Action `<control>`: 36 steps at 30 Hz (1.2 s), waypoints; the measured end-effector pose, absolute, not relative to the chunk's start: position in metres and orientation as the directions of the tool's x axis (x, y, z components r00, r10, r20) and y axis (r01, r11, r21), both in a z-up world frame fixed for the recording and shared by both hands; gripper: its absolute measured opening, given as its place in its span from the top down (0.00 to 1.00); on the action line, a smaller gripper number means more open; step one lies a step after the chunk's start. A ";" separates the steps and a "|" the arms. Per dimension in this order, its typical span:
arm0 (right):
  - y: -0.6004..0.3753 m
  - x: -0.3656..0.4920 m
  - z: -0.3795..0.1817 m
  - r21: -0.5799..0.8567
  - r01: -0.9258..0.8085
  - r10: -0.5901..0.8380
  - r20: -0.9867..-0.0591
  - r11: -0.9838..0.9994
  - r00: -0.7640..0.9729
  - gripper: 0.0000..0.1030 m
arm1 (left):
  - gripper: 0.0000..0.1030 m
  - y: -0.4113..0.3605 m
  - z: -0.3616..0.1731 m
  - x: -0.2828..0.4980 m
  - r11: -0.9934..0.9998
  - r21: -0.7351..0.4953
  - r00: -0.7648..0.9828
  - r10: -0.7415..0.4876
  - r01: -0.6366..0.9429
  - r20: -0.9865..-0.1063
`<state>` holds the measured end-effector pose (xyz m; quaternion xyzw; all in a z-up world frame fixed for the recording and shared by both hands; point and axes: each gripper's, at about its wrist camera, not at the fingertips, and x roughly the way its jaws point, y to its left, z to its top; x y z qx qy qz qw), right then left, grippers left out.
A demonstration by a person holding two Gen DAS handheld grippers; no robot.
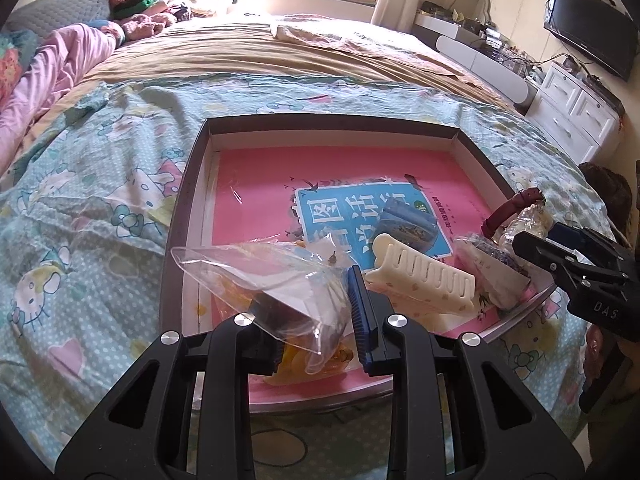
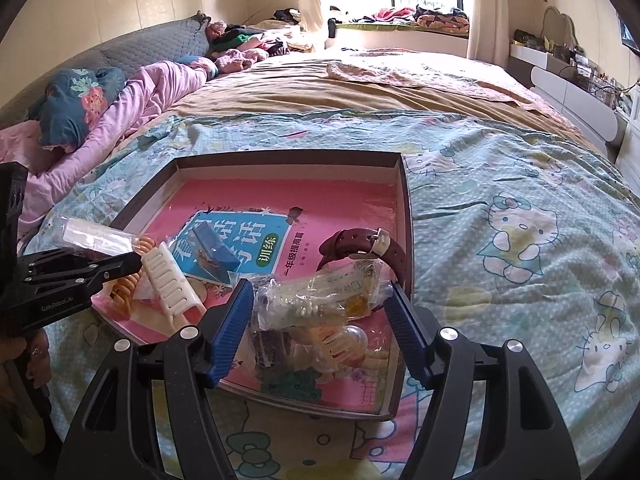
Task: Organize jewelry
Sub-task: 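Carry the hair tie bag over the box with the right tool while the left tool carries the card bag, then open the right tool to drop the hair tie bag while the left tool releases the card bag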
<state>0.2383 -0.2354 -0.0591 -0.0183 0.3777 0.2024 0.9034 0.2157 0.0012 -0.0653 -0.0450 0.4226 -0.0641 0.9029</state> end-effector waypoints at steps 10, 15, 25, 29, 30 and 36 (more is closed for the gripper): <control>-0.239 0.226 -0.050 0.139 -0.381 0.370 -0.670 0.914 0.644 0.18 | 0.81 0.000 -0.066 0.217 0.987 -0.141 0.632 -0.159 0.080 -0.758; -0.241 0.219 -0.045 0.143 -0.379 0.374 -0.659 0.914 0.652 0.14 | 0.81 -0.002 -0.065 0.217 0.987 -0.138 0.633 -0.160 0.085 -0.757; -0.249 0.212 -0.039 0.142 -0.354 0.356 -0.653 0.924 0.668 0.08 | 0.66 -0.003 -0.060 0.214 0.986 -0.138 0.637 -0.164 0.091 -0.753; -0.251 0.209 -0.035 0.135 -0.349 0.349 -0.649 0.927 0.676 0.07 | 0.60 -0.004 -0.056 0.210 0.986 -0.138 0.640 -0.167 0.095 -0.750; -0.252 0.208 -0.034 0.135 -0.348 0.348 -0.648 0.928 0.677 0.07 | 0.58 -0.005 -0.055 0.209 0.986 -0.139 0.642 -0.168 0.096 -0.748; -0.254 0.199 -0.025 0.124 -0.354 0.348 -0.637 0.927 0.688 0.06 | 0.46 -0.004 -0.043 0.200 0.986 -0.135 0.660 -0.165 0.097 -0.733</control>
